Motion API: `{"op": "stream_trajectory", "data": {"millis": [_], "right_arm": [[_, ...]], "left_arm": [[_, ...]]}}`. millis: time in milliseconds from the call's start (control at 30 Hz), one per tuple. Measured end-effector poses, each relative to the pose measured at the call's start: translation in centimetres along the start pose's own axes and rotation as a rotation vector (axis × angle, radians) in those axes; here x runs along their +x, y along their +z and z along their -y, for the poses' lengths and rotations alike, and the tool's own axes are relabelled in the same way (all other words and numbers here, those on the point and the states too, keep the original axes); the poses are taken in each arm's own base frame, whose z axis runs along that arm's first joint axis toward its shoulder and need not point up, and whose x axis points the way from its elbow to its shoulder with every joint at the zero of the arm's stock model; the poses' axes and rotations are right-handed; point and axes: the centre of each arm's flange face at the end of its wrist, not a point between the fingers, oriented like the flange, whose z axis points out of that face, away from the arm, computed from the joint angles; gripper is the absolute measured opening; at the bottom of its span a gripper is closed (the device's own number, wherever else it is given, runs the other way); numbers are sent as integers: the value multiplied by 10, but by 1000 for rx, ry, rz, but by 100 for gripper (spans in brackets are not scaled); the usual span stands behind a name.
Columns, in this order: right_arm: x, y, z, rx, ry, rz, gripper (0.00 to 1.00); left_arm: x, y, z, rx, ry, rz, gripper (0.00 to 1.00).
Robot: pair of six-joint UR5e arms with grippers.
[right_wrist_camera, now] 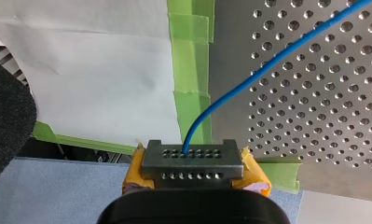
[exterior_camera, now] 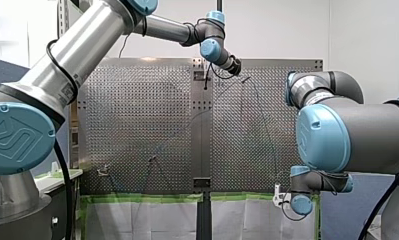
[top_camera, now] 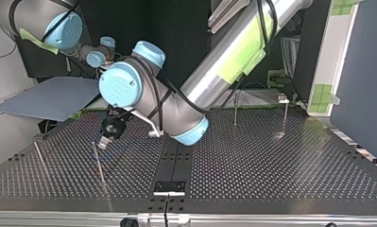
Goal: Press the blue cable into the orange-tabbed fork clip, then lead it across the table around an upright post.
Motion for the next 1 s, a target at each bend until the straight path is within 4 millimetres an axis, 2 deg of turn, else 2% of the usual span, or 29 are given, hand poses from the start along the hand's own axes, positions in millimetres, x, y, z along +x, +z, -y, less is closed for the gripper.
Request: {"op": "stream_trajectory", "data": {"millis": [1000], "right_arm": [[0,1,-2,-3,6,0,0]], "left_arm": [[1,-4,-3,-100,-25,-12,100]]}}
